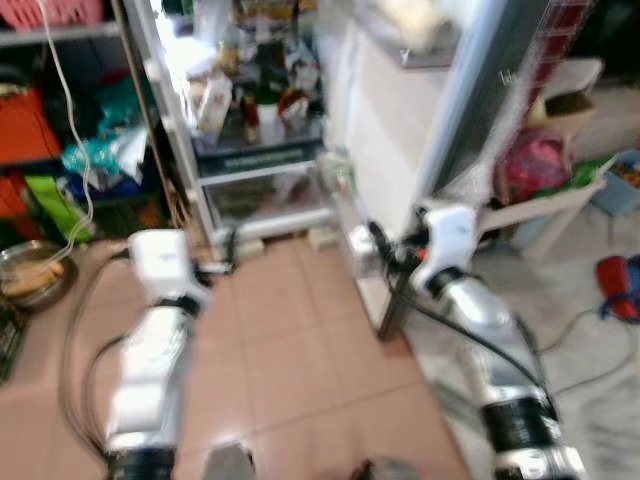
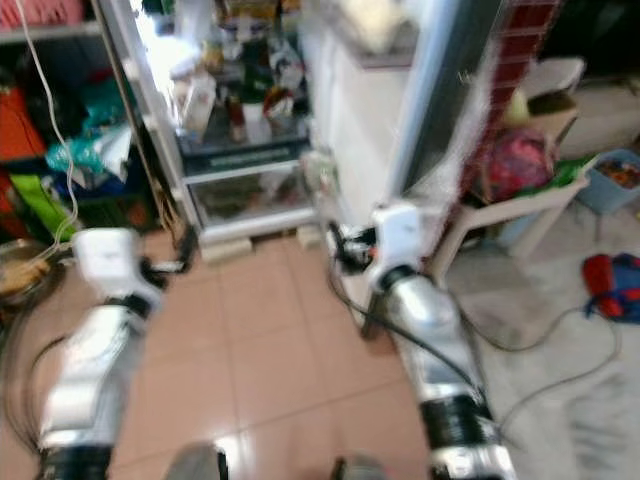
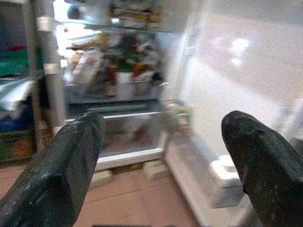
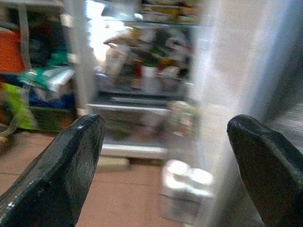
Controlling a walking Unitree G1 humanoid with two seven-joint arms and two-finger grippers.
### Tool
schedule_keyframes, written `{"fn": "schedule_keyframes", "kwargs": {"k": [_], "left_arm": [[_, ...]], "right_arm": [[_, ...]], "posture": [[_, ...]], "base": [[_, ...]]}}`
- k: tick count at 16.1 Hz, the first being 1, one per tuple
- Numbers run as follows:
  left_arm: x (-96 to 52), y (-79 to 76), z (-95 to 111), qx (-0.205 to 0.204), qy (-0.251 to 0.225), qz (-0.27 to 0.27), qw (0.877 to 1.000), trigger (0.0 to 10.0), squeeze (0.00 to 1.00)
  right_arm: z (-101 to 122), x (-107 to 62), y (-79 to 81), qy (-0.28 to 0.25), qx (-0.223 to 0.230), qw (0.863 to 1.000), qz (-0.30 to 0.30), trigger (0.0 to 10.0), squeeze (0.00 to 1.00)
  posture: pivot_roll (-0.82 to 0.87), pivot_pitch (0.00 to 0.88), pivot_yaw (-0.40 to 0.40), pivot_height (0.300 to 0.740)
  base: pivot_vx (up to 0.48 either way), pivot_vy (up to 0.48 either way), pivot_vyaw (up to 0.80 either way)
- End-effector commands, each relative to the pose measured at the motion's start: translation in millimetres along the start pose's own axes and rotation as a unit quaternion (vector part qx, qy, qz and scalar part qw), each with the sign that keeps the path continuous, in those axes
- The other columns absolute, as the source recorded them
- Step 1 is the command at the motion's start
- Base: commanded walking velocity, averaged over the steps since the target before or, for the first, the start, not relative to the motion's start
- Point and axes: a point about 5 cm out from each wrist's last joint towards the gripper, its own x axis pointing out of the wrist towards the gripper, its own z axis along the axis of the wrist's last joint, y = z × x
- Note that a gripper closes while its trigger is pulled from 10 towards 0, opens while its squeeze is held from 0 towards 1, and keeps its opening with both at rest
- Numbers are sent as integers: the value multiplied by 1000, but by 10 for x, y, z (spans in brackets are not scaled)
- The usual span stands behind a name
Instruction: Restocking fridge
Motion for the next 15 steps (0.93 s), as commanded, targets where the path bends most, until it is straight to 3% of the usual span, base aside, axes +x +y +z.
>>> {"fn": "schedule_keyframes", "kwargs": {"k": [1,6,15], "left_arm": [[1,102,56,15,-11,17,1000,10000,0],[-9,161,91,9,-23,25,999,10000,0],[-5,146,98,3,-29,17,999,10000,0]], "right_arm": [[48,40,62,-11,6,1000,7,10000,0],[40,38,75,-10,-2,1000,9,10000,0],[70,56,56,-14,-5,1000,1,10000,0]], "posture": [[75,22,-20,740],[73,28,-21,740],[69,31,-20,740]], "base": [[0,0,0],[0,0,0],[329,0,0]]}}
